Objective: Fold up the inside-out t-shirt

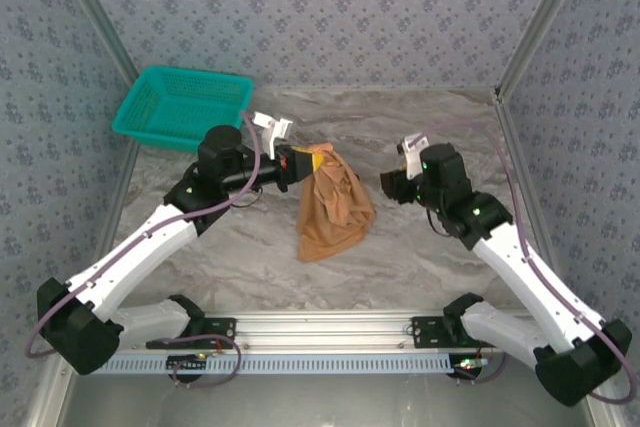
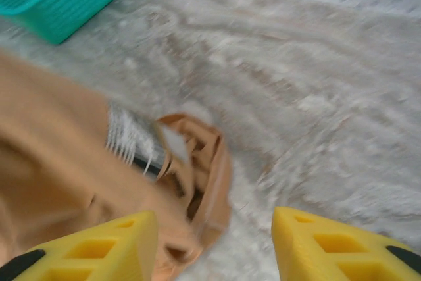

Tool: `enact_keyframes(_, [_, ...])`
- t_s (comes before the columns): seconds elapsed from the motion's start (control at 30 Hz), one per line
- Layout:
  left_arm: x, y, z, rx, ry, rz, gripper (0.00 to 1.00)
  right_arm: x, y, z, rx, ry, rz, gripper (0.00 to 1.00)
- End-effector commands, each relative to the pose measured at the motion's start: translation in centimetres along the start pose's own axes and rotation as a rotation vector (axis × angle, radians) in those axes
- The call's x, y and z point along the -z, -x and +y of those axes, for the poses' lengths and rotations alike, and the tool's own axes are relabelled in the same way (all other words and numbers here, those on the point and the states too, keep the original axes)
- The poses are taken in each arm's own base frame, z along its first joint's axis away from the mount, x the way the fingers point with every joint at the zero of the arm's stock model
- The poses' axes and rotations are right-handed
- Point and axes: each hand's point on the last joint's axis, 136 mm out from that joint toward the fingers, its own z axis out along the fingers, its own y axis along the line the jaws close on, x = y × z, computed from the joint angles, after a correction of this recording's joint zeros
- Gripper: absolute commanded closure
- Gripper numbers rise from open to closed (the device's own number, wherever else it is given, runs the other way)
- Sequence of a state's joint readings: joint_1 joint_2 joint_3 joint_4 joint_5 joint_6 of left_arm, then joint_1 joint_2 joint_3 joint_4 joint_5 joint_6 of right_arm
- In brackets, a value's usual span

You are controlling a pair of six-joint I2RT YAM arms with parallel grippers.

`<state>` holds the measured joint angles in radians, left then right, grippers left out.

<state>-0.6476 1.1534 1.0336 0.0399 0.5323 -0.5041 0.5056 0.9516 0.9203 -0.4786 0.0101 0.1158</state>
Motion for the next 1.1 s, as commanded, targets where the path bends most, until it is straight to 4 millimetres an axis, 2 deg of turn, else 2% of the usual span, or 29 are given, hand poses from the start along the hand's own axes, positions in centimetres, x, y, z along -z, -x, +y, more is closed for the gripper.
enact_keyframes(0.0, [0.2,1.5,0.2,0.014,0.03,-0.038,1.0,-1.9,-3.8,2.2,-0.081,0.142,0.078,0.45])
enact_keyframes(0.07, [0.3,1.6,0.2,0.015,0.035,-0.038,1.0,-3.3,-5.7,3.1,-0.13,0.205,0.106,0.44])
enact_keyframes(0.13, [0.4,1.7,0.3,0.014,0.039,-0.041,1.0,-4.7,-6.0,3.4,-0.162,0.229,0.093,0.4])
enact_keyframes(0.33, [0.4,1.8,0.4,0.011,0.04,-0.044,1.0,-8.2,-9.0,3.0,-0.159,0.205,0.175,0.35])
enact_keyframes(0.47, [0.5,1.7,0.4,0.01,0.04,-0.043,1.0,-9.9,-9.2,2.6,-0.166,0.208,0.169,0.35])
enact_keyframes(0.57, [0.6,1.7,0.5,0.009,0.043,-0.046,1.0,-11.1,-8.7,2.9,-0.173,0.244,0.172,0.39])
enact_keyframes(0.67, [0.6,1.7,0.7,0.008,0.051,-0.047,1.0,-11.6,-8.2,3.7,-0.177,0.29,0.154,0.56])
enact_keyframes(0.77, [0.7,1.7,1.6,0.005,0.09,-0.054,1.0,-11.2,-7.4,4.0,-0.175,0.311,0.135,0.86])
enact_keyframes(0.83, [0.7,1.9,2.5,0.016,0.115,-0.06,1.0,-10.1,-6.7,3.8,-0.164,0.306,0.111,1.0])
enact_keyframes(1.0, [0.4,2.3,4.6,0.042,0.164,-0.083,1.0,-6.4,-4.3,3.8,-0.2,0.361,0.037,1.0])
enact_keyframes(1.07, [0.0,2.7,6.7,0.057,0.241,-0.098,1.0,-4.7,-2.6,4.2,-0.249,0.413,-0.017,1.0])
